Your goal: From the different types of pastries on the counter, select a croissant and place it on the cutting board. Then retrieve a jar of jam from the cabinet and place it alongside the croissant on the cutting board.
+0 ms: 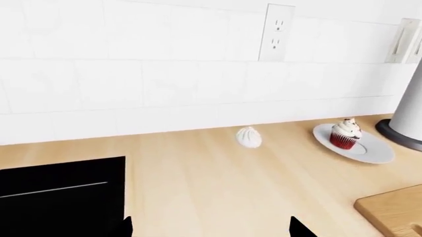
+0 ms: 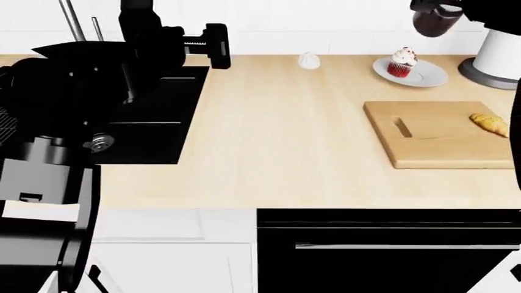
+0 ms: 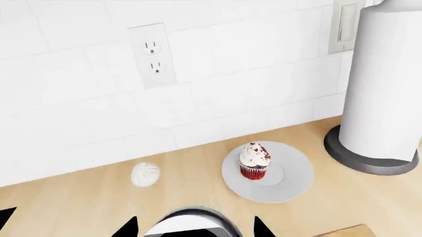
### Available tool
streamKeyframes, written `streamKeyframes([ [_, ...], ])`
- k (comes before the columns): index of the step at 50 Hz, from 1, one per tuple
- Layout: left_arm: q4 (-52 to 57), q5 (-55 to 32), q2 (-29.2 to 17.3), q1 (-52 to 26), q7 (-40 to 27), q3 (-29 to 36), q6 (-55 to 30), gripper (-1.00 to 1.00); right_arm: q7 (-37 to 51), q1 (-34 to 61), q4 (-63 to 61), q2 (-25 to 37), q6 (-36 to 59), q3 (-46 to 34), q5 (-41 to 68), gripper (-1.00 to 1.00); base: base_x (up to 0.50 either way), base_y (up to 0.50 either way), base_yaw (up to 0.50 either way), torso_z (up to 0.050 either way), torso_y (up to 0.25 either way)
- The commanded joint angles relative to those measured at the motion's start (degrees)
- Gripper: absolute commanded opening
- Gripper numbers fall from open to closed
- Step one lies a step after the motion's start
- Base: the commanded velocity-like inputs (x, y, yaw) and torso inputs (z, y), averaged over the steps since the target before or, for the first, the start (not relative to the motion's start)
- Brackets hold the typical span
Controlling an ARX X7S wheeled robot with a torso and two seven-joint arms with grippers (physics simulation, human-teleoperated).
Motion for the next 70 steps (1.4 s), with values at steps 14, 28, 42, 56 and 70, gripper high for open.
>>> streamKeyframes([
  [14,-0.34,-0.41,0.02,-0.05,-0.16,0.27,0.24,1.0,6.6,-2.61,-0.03,1.67,6.19,1.12,2.68,-1.0,0.0,0.0,0.0,0.001,0.001],
  [28,-0.18,-0.79,0.11,-0.16,-0.39,0.37,0.08,1.0,8.97,-2.4,-0.03,2.43,8.82,2.49,2.65,-1.0,0.0,0.0,0.0,0.0,0.001],
  [42,-0.53,-0.99,-0.08,-0.1,-0.39,0.44,0.38,1.0,10.36,-3.74,-0.02,2.43,8.8,4.33,2.8,-1.0,0.0,0.0,0.0,0.001,0.0],
  [56,-0.44,-1.23,-0.13,-0.02,-0.58,0.62,0.4,1.0,11.46,-5.56,-0.02,2.71,10.26,5.9,2.57,-1.0,0.0,0.0,0.0,0.0,0.001],
  [70,-0.62,-1.54,-0.18,-0.51,-0.68,0.62,0.4,1.0,10.56,-3.94,-0.02,2.8,16.21,2.79,1.81,-1.0,0.0,0.0,0.0,0.0,0.001],
])
